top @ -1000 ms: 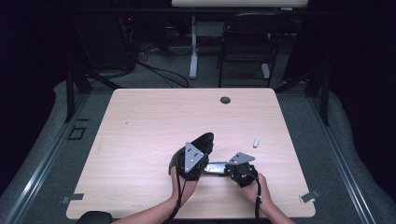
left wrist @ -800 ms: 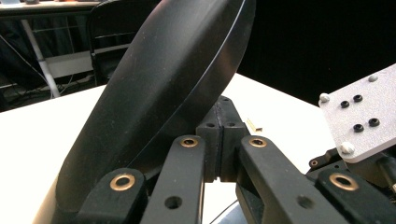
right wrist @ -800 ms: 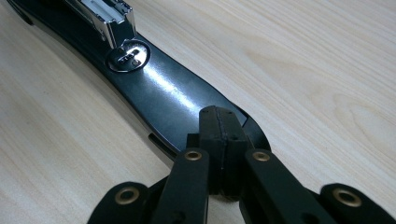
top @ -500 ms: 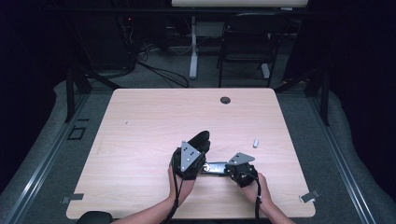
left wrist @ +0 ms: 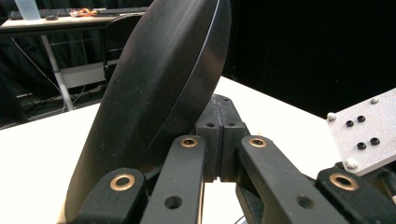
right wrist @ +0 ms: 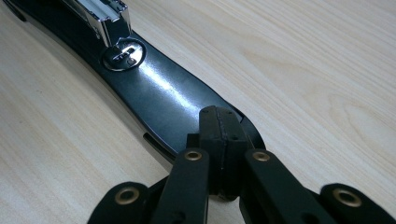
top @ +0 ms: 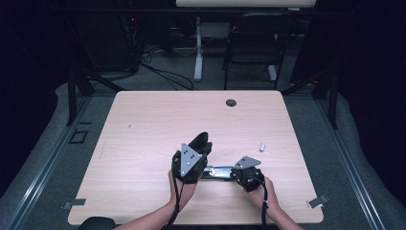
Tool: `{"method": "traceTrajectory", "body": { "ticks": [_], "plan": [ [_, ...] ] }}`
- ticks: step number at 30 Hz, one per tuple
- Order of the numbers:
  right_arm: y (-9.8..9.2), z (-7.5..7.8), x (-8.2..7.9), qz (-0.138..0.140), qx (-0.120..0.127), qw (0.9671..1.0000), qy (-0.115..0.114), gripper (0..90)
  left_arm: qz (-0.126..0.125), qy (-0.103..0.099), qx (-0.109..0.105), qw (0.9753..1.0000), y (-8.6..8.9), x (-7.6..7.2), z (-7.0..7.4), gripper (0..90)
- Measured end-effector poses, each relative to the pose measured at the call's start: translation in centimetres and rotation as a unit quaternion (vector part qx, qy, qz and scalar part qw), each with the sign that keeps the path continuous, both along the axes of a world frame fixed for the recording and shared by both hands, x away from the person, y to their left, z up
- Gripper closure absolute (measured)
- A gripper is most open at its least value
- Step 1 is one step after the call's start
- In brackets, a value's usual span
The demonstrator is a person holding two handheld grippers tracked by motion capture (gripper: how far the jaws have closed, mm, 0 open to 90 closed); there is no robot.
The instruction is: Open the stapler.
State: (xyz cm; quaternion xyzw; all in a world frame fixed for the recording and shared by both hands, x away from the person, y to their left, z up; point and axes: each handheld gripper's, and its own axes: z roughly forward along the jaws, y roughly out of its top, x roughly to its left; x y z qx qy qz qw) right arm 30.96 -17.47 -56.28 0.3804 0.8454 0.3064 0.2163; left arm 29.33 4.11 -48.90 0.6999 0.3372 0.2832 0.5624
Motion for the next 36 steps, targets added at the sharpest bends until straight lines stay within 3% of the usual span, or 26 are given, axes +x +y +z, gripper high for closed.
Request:
{"method": "traceTrajectory", "body": {
  "ticks": [14,23,36],
  "plan": [
    [0.0,0.1,0.1,0.006,-0.004,1.0000,0.005,90.0,0.015,0.000,-0.002,0.9999,1.4,-0.1,0.9,90.0],
    [0.0,0.1,0.2,0.007,-0.001,0.9999,0.008,90.0,0.009,0.012,0.011,0.9998,1.9,-0.3,1.1,89.9],
    [0.0,0.2,0.2,0.007,-0.002,0.9999,0.012,90.0,0.015,0.014,0.010,0.9998,2.7,-0.3,1.5,90.0]
  ]
}}
